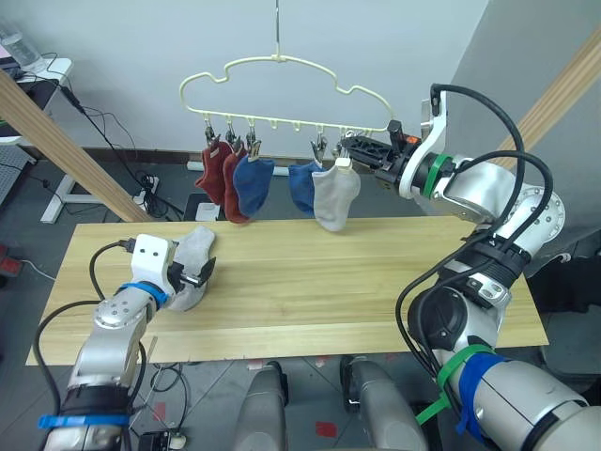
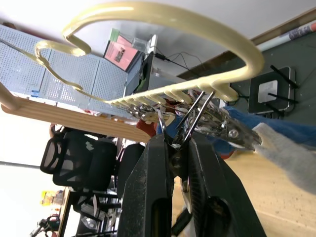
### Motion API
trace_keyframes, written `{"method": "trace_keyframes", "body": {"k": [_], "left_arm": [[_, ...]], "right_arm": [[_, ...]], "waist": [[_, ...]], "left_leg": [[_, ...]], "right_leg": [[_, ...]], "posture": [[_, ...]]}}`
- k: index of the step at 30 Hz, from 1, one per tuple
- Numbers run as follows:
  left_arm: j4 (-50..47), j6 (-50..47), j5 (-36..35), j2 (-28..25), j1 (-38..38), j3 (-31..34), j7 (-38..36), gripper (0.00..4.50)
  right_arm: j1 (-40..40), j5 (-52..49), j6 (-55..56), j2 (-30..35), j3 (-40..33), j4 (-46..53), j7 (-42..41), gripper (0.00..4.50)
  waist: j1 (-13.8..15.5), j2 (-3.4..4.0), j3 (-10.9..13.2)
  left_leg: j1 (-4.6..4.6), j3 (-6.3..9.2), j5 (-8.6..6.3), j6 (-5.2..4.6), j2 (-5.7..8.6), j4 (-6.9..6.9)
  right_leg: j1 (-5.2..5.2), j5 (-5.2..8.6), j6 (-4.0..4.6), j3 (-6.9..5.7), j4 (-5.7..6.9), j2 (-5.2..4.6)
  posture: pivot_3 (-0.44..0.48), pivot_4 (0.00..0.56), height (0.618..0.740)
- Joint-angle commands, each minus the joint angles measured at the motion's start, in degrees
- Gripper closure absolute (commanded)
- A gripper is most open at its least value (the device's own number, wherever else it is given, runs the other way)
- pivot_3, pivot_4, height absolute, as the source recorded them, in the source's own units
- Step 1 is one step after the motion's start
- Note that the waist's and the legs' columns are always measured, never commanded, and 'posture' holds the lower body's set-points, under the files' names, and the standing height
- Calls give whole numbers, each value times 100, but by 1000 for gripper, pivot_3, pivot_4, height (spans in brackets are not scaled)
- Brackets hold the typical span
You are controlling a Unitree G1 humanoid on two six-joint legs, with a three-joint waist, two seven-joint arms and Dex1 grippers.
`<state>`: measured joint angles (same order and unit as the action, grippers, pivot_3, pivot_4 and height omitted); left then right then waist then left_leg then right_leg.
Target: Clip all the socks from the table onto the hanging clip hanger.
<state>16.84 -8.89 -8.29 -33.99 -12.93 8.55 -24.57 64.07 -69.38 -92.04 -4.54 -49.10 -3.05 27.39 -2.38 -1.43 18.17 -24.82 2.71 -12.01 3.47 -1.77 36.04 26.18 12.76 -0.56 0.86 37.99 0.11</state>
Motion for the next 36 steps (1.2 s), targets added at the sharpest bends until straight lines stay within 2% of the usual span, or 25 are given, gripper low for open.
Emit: {"method": "trace_keyframes", "body": {"k": [1, 6, 11, 19, 22, 27, 31, 36], "left_arm": [[704, 324, 152, 41, -416, -19, -16, 0], [1962, 174, 172, 93, -1140, -1, -59, 0], [2655, -37, 214, 143, -1469, -105, -341, 0], [2802, -540, 200, 158, -1529, -198, -826, 0], [2692, -644, 149, 162, -1491, -115, -853, 575], [2614, -686, 154, 111, -1457, -35, -852, 1912], [2515, -658, 181, 73, -1440, -29, -900, 2338], [2037, -771, 139, 58, -1314, -58, -1083, 2538]], "right_arm": [[14, -433, -30, 42, 153, 88, 154, 4381], [-100, -807, 144, 158, 366, 46, 421, 4381], [-313, -1372, 489, 311, 750, 65, 805, 4381], [-708, -2530, 1391, 786, 1699, 30, 1371, 4381], [-839, -2905, 1745, 1010, 2071, 32, 1492, 4381], [-1008, -3367, 2251, 1364, 2613, 52, 1542, 4381], [-1097, -3597, 2575, 1611, 2957, 46, 1482, 4381], [-1197, -3812, 2889, 1851, 3306, 71, 1409, 4381]], "waist": [[-3, 0, 0], [-22, -1, 0], [-70, -1, 0], [-89, -1, -1], [-89, 0, -1], [-88, 0, -1], [-88, 0, -1], [-87, 0, -1]], "left_leg": [[0, -2, 0, 0, 0, 0], [-4, 3, 0, 0, -1, 0], [-3, -1, -4, -6, 3, -1], [2, -1, -4, -7, 3, 2], [3, -2, -4, -7, 3, 2], [4, -3, -4, -7, 2, 2], [3, -3, -4, -7, 2, 1], [2, -4, -4, -7, 1, 1]], "right_leg": [[0, 0, 0, 1, 0, 0], [1, 0, 0, -4, 0, 1], [0, -2, 3, -4, 2, -4], [-4, -1, -1, -1, 7, -4], [-4, 0, -1, 0, 8, -4], [-4, 0, -1, 1, 8, -4], [-4, 0, -2, 1, 6, -4], [-3, 0, -2, 2, 4, -4]], "posture": [[-3, 345, 740], [-14, 340, 740], [-29, 336, 740], [-35, 342, 740], [-32, 344, 740], [-29, 344, 740], [-25, 347, 740], [-25, 347, 740]]}}
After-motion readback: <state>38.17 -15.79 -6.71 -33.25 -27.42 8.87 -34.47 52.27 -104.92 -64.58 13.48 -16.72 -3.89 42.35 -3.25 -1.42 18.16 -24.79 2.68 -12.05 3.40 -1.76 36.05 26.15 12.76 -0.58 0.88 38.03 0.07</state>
